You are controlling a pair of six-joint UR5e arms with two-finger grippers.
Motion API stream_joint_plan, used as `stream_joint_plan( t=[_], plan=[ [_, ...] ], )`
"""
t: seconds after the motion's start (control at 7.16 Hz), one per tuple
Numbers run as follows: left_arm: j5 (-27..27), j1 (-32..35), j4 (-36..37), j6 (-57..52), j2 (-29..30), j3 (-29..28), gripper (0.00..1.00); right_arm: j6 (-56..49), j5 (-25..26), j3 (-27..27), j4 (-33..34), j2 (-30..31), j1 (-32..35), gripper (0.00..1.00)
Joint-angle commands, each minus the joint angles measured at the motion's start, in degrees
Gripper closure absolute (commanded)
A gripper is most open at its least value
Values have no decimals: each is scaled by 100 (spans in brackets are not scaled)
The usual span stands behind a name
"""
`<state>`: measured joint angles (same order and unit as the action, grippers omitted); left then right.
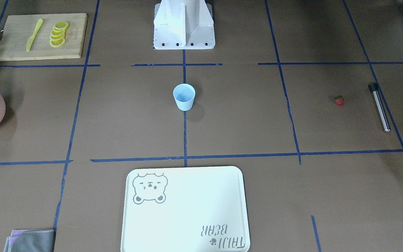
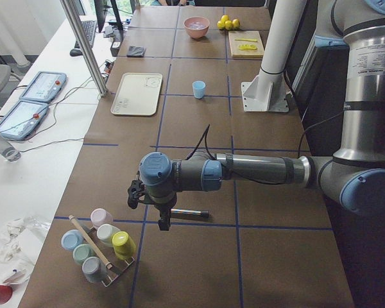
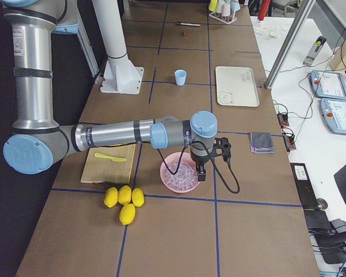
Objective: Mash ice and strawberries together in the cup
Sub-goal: 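Lower the right gripper into the pink bowl and grasp an ice cube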
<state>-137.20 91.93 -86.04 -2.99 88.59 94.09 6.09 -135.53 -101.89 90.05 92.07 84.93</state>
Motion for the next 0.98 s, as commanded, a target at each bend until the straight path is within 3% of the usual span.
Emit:
stream_joint_plan(
  t=[0.0,0.28,0.56,0.84],
  plan=[
    [0,9,0,0,0,13,0,418,297,-182,-214,169,-493,2],
    [0,9,0,9,0,48,0,996,448,-156,-1126,521,-819,2],
    [0,9,0,9,0,48,0,1069,475,97,-1226,496,-1215,2],
    [0,9,0,9,0,48,0,1096,475,248,-1226,452,-1295,10]
  ],
)
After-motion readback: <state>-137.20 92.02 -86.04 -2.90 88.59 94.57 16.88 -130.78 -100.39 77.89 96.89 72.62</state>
